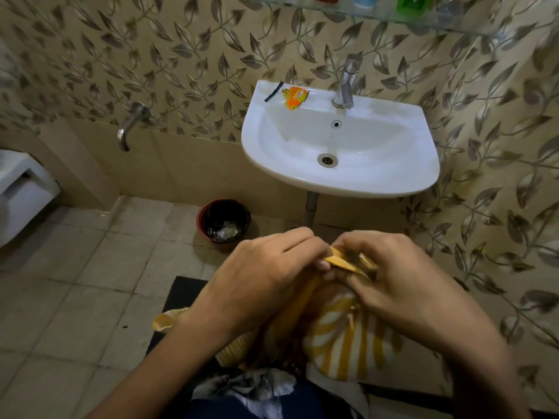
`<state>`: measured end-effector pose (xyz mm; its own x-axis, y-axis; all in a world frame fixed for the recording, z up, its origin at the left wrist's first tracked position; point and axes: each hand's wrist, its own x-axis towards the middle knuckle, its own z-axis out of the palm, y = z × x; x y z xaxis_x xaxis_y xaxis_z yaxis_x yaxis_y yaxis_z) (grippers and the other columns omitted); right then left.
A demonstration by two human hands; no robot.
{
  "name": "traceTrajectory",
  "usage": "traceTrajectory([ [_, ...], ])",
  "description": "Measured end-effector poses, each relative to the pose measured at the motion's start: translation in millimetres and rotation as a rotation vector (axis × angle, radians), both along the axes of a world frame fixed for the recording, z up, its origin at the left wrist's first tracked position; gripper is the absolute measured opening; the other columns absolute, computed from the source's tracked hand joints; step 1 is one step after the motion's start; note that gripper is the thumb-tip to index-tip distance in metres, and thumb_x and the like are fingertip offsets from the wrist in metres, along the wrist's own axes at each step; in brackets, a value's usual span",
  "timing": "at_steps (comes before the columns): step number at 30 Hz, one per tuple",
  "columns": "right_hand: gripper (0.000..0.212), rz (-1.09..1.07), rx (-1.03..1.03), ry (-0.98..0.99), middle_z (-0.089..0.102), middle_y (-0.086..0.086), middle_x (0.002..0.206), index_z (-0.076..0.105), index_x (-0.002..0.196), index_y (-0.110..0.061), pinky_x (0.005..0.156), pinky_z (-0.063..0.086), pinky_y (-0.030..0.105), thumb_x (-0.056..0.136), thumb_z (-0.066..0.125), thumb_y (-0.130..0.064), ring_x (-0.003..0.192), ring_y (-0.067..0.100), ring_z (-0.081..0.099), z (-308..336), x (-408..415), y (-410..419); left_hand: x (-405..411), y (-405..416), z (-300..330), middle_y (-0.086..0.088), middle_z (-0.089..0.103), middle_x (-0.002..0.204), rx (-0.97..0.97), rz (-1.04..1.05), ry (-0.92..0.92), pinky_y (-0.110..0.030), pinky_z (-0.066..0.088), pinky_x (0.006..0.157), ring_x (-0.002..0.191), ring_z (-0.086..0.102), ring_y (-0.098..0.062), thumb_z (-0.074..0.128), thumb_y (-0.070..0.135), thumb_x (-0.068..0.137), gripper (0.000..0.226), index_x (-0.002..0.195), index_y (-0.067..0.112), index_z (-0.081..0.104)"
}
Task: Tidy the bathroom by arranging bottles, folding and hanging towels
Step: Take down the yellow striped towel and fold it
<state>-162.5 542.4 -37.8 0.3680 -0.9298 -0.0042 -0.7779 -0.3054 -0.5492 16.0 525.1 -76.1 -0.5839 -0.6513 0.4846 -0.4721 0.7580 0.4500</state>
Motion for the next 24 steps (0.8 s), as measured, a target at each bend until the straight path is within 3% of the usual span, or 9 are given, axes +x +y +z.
traceTrajectory([
  [3, 0.013, 0.032, 0.019, -0.038, 0.060, -0.016, 0.077, 0.061, 0.077, -0.035, 0.060, 0.040, 0.016, 0.082, 0.055, -0.046, 0.078, 0.002, 0.057, -3.3, -4.3, 2.7, 2.2, 3.5, -8.1, -0.003, 0.057, 0.081, 0.088, -0.024, 0.028, -0.034, 0.049, 0.052, 0.066, 0.055, -0.015, 0.034, 0.035, 0.096, 0.040, 0.090, 0.006, 0.061],
  [7, 0.023, -0.003, -0.038, -0.127, 0.059, -0.011, 0.079, 0.062, 0.080, -0.033, 0.064, 0.044, 0.022, 0.087, 0.047, -0.049, 0.081, 0.007, 0.058, -4.1, -10.7, 2.4, 2.5, 7.9, -21.4, 0.000, 0.054, 0.088, 0.171, -0.029, 0.019, -0.023, 0.045, 0.059, 0.073, 0.050, -0.008, 0.045, 0.040, 0.092, 0.035, 0.090, 0.008, 0.059],
  [11, 0.025, -0.075, -0.090, -0.250, 0.059, -0.009, 0.081, 0.061, 0.077, -0.035, 0.063, 0.041, 0.017, 0.086, 0.043, -0.050, 0.081, 0.009, 0.058, -1.7, -18.4, 4.3, 8.1, 4.9, -32.6, -0.003, 0.058, 0.091, 0.191, 0.034, 0.000, -0.034, 0.050, 0.063, 0.078, 0.056, -0.014, 0.038, 0.034, 0.095, 0.038, 0.092, 0.007, 0.063],
  [15, 0.027, -0.092, -0.150, -0.264, 0.057, -0.004, 0.078, 0.061, 0.074, -0.031, 0.061, 0.041, 0.019, 0.086, 0.044, -0.048, 0.077, 0.011, 0.057, 1.2, -25.1, 6.6, 9.5, 1.8, -42.4, 0.000, 0.060, 0.094, 0.240, 0.040, -0.017, -0.030, 0.052, 0.064, 0.080, 0.058, -0.010, 0.039, 0.032, 0.094, 0.033, 0.099, 0.011, 0.063],
  [18, 0.029, -0.095, -0.163, -0.256, 0.056, -0.004, 0.076, 0.061, 0.073, -0.029, 0.061, 0.042, 0.022, 0.086, 0.044, -0.048, 0.076, 0.012, 0.057, 0.8, -25.9, 9.4, 4.3, 0.1, -52.2, 0.001, 0.062, 0.087, 0.269, 0.068, -0.041, -0.031, 0.052, 0.061, 0.074, 0.057, -0.009, 0.042, 0.034, 0.089, 0.031, 0.093, 0.011, 0.064],
  [24, 0.024, -0.141, -0.229, -0.302, 0.057, -0.003, 0.078, 0.062, 0.075, -0.029, 0.059, 0.041, 0.013, 0.087, 0.046, -0.043, 0.073, 0.009, 0.057, 5.1, -41.3, 15.8, 1.8, -10.7, -72.9, 0.007, 0.058, 0.078, 0.321, 0.116, -0.069, -0.030, 0.050, 0.060, 0.070, 0.054, -0.005, 0.060, 0.021, 0.083, 0.006, 0.081, 0.016, 0.061],
])
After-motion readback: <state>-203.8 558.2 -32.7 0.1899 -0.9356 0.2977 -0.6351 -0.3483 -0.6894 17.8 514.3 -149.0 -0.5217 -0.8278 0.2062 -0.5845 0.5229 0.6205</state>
